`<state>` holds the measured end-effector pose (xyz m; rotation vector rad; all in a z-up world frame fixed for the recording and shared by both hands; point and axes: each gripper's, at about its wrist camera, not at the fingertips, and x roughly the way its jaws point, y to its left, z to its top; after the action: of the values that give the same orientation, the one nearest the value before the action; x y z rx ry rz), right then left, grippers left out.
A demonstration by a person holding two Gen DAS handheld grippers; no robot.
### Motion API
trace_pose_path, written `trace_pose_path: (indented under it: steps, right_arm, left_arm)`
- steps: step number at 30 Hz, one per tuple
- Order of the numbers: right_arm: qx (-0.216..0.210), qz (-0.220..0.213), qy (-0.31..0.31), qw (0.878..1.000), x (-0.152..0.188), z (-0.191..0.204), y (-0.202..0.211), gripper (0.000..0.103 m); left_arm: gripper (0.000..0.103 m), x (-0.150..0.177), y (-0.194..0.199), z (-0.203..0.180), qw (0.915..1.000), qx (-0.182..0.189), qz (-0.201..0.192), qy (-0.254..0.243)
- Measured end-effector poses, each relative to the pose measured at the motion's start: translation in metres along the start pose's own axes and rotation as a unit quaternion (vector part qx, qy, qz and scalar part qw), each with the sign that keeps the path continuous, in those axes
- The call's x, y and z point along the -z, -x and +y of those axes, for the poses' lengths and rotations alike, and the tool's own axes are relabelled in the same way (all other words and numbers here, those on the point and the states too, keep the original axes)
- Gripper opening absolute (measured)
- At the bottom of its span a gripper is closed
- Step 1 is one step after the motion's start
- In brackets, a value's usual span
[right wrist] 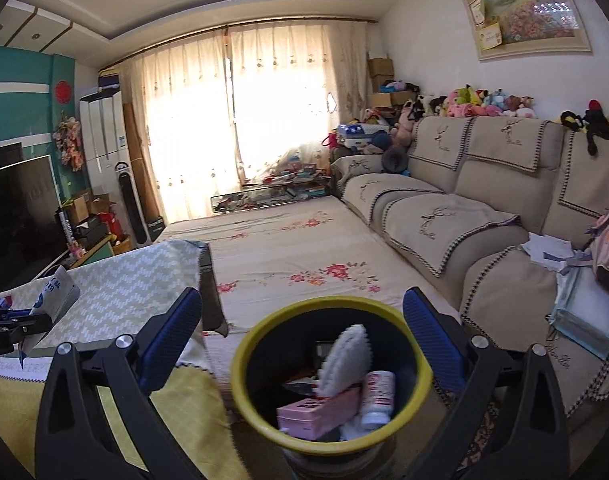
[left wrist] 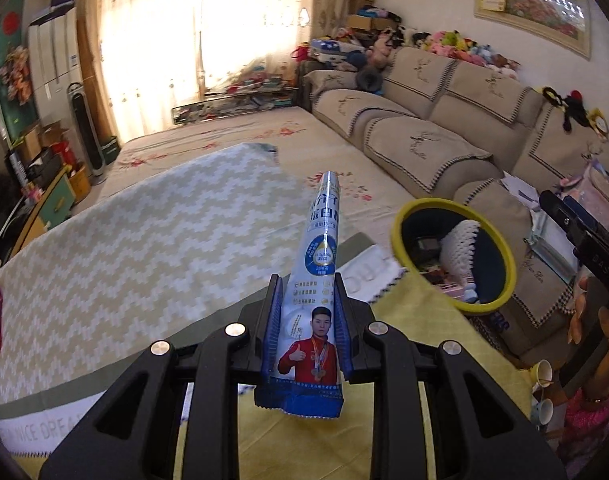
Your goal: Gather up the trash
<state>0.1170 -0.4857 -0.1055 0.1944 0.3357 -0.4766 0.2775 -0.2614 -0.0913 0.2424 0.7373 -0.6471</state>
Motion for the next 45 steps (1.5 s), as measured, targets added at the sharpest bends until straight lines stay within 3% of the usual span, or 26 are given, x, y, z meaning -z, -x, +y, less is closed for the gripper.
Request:
trace_pose_path:
  steps: [5, 10, 19, 20, 24, 25, 29, 32, 36, 40, 45]
  right_arm:
    - [0.042, -0.003, -0.011, 0.999, -0.005, -0.044, 0.003, 0.096]
    - [0.063, -0.004, -0.021, 0.998, -0.003, -0.071, 0.006, 0.096]
    - [0.068, -0.002, -0.044, 0.997, 0.003, -0.092, 0.012, 0.096]
    - [0.067, -0.001, -0.045, 0.997, 0.003, -0.093, 0.012, 0.096]
    - [0.059, 0.001, -0.038, 0.998, 0.002, -0.088, 0.014, 0.096]
    - [0.057, 0.002, -0.037, 0.998, 0.001, -0.087, 0.015, 0.096]
    - [0.042, 0.009, -0.025, 0.999, -0.002, -0.077, 0.021, 0.096]
    - [0.017, 0.017, -0.016, 1.0, -0.001, -0.066, 0.028, 0.096]
    - [-0.016, 0.031, 0.016, 0.999, 0.005, -0.042, 0.041, 0.096]
    - [-0.052, 0.038, 0.031, 0.997, 0.013, -0.02, 0.057, 0.096]
    - [-0.086, 0.025, 0.047, 0.995, 0.012, 0.002, 0.085, 0.096]
  left_arm:
    - [0.025, -0.034, -0.04, -0.071, 0.9963, 0.062, 0.015, -0.058]
    - [0.025, -0.054, -0.099, -0.13, 0.9878, 0.116, 0.076, -0.071]
    - [0.029, -0.066, -0.18, -0.186, 0.9827, 0.104, 0.125, -0.089]
    - [0.031, -0.065, -0.186, -0.188, 0.9829, 0.1, 0.127, -0.089]
    - [0.07, -0.061, -0.193, -0.189, 0.9862, 0.08, 0.123, -0.077]
    - [0.073, -0.059, -0.191, -0.187, 0.9866, 0.079, 0.12, -0.077]
    - [0.08, -0.052, -0.164, -0.172, 0.9903, 0.069, 0.102, -0.065]
    - [0.088, -0.041, -0.117, -0.152, 0.9952, 0.056, 0.057, -0.057]
    - [0.098, -0.018, -0.035, -0.118, 0.9988, 0.01, -0.024, -0.041]
    - [0.098, 0.018, 0.04, -0.082, 0.9961, -0.048, -0.074, -0.007]
    - [0.098, 0.07, 0.125, -0.032, 0.9838, -0.129, -0.112, 0.054]
